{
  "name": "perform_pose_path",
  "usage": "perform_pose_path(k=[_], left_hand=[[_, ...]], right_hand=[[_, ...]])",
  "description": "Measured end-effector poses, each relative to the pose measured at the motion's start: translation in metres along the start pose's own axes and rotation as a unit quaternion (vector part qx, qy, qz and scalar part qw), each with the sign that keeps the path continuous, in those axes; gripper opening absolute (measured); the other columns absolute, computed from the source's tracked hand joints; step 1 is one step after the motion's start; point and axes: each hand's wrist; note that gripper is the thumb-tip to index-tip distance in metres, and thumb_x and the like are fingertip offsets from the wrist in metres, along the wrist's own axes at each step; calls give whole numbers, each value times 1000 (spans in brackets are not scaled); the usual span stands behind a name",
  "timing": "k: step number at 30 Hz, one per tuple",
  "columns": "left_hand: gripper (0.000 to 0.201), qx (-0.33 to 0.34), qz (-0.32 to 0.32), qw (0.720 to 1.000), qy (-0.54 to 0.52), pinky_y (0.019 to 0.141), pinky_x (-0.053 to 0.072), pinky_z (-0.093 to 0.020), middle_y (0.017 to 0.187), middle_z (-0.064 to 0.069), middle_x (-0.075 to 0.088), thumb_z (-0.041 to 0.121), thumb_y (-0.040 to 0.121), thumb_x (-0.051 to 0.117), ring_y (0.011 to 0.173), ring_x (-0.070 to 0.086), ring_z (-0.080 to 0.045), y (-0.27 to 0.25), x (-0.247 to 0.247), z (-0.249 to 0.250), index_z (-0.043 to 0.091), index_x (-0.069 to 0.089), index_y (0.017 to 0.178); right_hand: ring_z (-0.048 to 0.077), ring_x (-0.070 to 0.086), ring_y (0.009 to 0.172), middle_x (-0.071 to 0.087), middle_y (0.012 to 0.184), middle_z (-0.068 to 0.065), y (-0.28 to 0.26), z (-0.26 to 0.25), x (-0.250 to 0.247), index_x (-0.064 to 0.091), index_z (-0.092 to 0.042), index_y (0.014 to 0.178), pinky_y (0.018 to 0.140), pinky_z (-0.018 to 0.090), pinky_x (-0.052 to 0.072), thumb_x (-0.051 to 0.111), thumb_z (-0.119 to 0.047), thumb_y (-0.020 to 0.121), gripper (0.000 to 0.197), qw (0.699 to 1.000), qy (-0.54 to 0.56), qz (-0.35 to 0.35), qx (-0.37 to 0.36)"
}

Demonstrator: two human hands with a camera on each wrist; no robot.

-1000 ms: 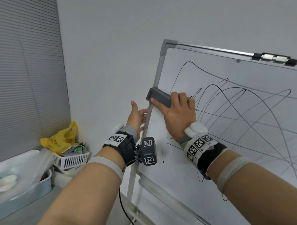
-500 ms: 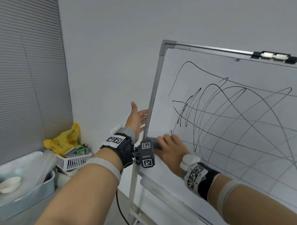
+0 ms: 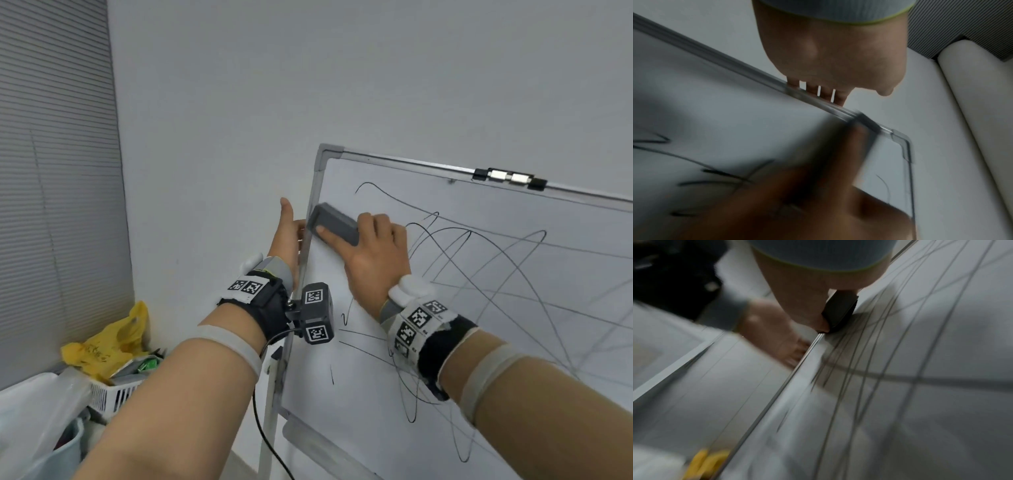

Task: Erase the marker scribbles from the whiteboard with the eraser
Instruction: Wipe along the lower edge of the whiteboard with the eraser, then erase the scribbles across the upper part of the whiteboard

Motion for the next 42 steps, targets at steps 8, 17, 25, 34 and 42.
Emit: perform_pose_path(k=[8,17,25,34,42], left_hand=[[82,47,-13,998,26,72,52,-30,95,-4,73,82,88,26,79,66,-18,13,20,28,15,72,103],[56,59,1,995,85,76,51,-31,84,4,71,67,98,27,81,67,-14,1,43,39,28,66,86],[64,89,18,989,114,110,39,-38,128,2,62,69,97,25,118,58,-18,10,52,31,25,59,129],[51,325,100,890,305,120,15,-35,162,4,29,47,99,28,151,18,-15,-5,99,52,44,38,149],[61,401,-14,782,477,120,18,-52,138,1,56,45,93,11,134,44,-21,-43,165,43,35,57,132]], right_hand=[[33,50,95,51,105,13,-40,5,5,50,-28,127,80,46,40,72,-5,70,65,994,40,-42,-91],[32,44,99,51,110,14,30,64,-23,54,-42,142,79,42,29,67,-10,77,73,996,-45,45,68],[32,44,100,44,111,11,-2,54,-10,52,-40,143,83,45,32,61,-10,76,75,999,-50,-2,-5],[31,42,97,44,107,10,-6,88,-33,51,-42,144,81,44,30,66,-5,75,80,996,-60,42,50],[30,43,96,46,105,9,-59,135,-60,49,-43,144,80,43,31,64,-8,76,78,992,-90,19,82]])
Point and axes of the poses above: each hand's wrist, its own y-axis towards the middle knuckle, its own x-axis out of the palm, z = x × y
